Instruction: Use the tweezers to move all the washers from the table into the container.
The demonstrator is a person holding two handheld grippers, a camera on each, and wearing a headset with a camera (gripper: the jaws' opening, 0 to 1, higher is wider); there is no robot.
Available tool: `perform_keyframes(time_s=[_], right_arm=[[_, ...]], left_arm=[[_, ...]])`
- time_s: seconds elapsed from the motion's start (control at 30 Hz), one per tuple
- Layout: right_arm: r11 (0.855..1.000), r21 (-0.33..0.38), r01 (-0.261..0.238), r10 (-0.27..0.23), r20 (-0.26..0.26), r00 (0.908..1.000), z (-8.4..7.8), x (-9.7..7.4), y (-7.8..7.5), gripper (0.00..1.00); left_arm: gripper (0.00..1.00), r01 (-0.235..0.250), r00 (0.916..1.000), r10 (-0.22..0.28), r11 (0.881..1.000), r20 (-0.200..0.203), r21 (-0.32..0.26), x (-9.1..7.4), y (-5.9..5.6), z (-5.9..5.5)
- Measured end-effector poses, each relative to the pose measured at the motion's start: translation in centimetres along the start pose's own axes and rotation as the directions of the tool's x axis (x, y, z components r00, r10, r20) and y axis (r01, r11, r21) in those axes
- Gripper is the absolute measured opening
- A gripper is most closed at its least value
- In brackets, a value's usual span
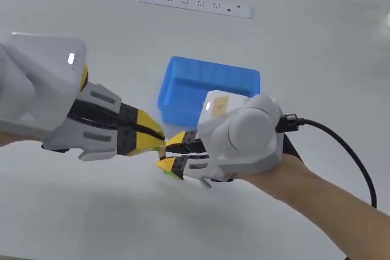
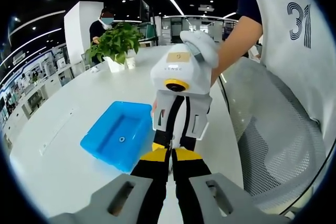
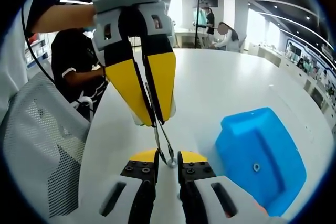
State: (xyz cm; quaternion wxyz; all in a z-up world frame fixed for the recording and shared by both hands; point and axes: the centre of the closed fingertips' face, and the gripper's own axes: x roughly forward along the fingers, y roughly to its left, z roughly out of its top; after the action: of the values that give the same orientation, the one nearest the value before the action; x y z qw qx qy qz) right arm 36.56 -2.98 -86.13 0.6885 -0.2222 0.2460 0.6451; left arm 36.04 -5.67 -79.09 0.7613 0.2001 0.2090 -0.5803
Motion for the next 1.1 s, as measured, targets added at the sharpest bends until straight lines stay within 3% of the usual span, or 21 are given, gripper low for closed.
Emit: perform_keyframes(time_s=[0.3, 0.6, 0.8, 1.1], right_arm=[[1.000, 0.003, -0.007, 0.007, -0.003, 1.0000, -0.2, 0.1, 0.1, 0.15], [0.998, -0.037, -0.060, 0.059, -0.007, 0.9982, -0.1, 0.2, 0.3, 0.11], [0.998, -0.042, -0.053, 0.053, -0.007, 0.9986, 0.0, 0.2, 0.3, 0.10], [0.998, -0.062, -0.026, 0.027, 0.023, 0.9994, 1.5, -1.2, 0.1, 0.10]], left_arm=[[0.06, 0.008, 1.0000, -0.008, 1.000, 0.004, -0.014, -0.1, -0.1, -0.1], [0.06, 0.010, 0.9999, -0.010, 1.000, 0.001, -0.018, -0.3, 0.1, -0.3], [0.06, 0.005, 1.0000, -0.005, 1.000, -0.005, -0.012, -0.5, 0.2, -0.3], [0.06, -0.003, 1.0000, 0.003, 1.000, 0.003, 0.029, -1.2, 0.5, 1.6]])
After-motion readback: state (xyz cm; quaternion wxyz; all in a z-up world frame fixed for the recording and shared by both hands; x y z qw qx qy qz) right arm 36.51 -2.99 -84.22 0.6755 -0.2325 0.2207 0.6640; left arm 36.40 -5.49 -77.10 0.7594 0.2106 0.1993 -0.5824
